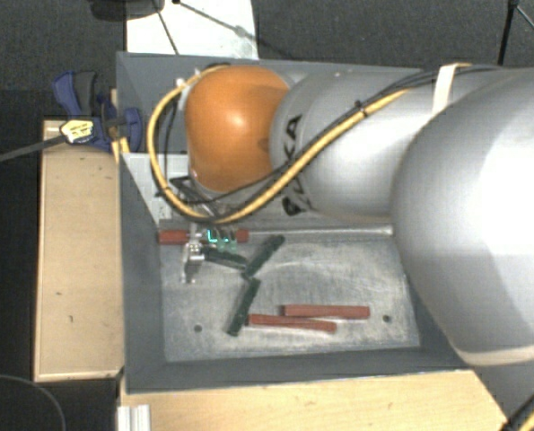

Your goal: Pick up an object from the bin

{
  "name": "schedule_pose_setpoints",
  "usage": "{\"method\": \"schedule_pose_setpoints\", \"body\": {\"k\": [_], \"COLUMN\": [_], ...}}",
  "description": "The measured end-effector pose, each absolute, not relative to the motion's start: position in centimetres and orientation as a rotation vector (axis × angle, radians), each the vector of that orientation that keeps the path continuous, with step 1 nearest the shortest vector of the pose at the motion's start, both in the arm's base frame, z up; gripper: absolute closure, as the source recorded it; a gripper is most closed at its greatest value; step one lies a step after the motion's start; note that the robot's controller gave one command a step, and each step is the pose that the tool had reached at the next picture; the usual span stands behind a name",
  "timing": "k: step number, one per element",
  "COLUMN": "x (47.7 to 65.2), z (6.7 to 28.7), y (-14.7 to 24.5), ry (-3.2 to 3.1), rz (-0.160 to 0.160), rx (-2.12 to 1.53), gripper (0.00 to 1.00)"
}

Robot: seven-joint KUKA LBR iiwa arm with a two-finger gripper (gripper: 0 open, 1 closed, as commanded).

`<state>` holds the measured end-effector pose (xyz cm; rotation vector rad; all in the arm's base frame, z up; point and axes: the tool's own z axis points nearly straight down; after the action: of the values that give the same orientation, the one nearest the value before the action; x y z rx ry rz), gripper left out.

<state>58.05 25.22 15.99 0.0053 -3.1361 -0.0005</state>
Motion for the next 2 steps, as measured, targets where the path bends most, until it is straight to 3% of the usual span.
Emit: {"method": "schedule_pose_setpoints", "body": {"k": [1,2], "x": [58.3,57.9], "z": [16.5,9.9], "y": [25.1,17.1], "ry": [-3.144,-3.145], "rz": [-0.003,-0.002], "rx": [-0.004,0.09], "gripper": [0.0,0.0]}}
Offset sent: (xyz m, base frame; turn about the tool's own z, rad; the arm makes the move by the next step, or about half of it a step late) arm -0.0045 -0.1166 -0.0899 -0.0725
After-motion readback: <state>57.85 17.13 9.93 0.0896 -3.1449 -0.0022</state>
